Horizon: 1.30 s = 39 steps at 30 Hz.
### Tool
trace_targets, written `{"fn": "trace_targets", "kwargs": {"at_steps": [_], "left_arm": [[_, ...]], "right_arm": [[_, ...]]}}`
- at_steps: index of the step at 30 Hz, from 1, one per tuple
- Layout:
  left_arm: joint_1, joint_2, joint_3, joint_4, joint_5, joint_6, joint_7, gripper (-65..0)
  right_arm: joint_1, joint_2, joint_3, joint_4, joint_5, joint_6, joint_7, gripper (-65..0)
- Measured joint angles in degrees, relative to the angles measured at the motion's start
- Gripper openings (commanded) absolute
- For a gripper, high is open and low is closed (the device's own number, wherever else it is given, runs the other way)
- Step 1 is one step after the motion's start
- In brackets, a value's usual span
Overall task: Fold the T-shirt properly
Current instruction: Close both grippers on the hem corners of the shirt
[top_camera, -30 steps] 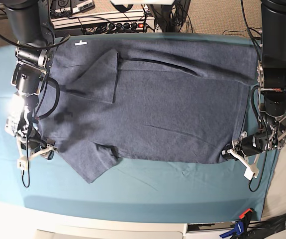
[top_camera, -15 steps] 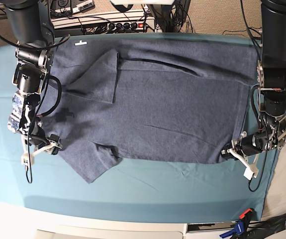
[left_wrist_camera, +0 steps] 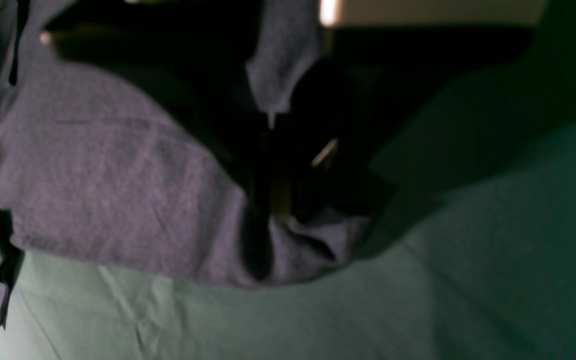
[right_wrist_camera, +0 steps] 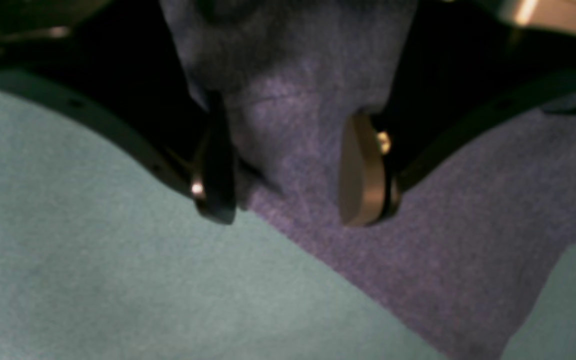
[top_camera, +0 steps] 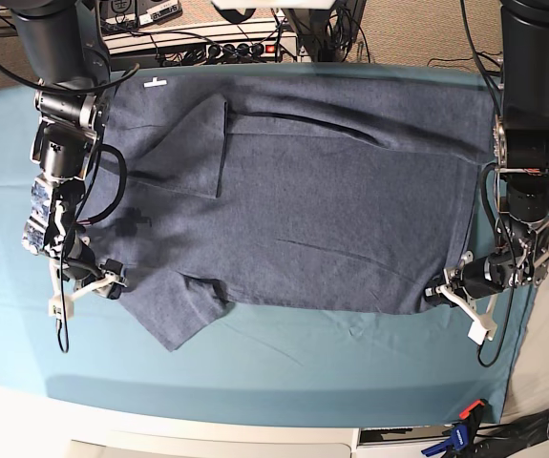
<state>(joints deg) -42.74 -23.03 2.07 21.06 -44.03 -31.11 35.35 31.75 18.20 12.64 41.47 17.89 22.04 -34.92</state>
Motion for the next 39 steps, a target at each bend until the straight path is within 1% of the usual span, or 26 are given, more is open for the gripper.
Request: {"fn": "trace_targets", "kwargs": {"at_steps": [4,5,7,8,10,13,23,39], "left_arm": [[0.00,0.00,0.00,0.00,-0.02,0.00,-0.02,-65.0],[0.00,0.00,0.00,0.00,0.00,0.00,0.00,-65.0],[0.00,0.00,0.00,0.00,0.00,0.00,0.00,-65.0],[0.00,0.00,0.00,0.00,0.00,0.00,-0.02,-65.0],[0.00,0.00,0.00,0.00,0.00,0.00,0.00,-65.0],[0.00,-0.02,0.00,0.00,-0.02,0.00,-0.02,-65.0],[0.00,-1.25,0.00,0.00,-0.22,0.00,0.15,-65.0],[0.00,-1.25,0.00,0.00,-0.22,0.00,0.15,-65.0]], "right_arm": [[-0.07,0.00,0.00,0.00,-0.02,-0.15,0.02,-44.0],[-0.07,0.00,0.00,0.00,-0.50,-0.15,0.02,-48.2],[-0.09,-0.09,0.00,0.00,-2.86,-0.13,0.28,-61.2],[-0.15,-0.11,0.00,0.00,-3.72,-0.13,0.50,-65.0],[-0.17,-0.11,0.00,0.00,-5.05,-0.11,0.90,-65.0],[-0.17,-0.11,0.00,0.00,-5.44,-0.09,1.46,-65.0],[-0.31,-0.11,0.00,0.00,-5.62,0.04,2.01,-65.0],[-0.31,-0.11,0.00,0.00,-5.62,0.04,2.01,-65.0]]}}
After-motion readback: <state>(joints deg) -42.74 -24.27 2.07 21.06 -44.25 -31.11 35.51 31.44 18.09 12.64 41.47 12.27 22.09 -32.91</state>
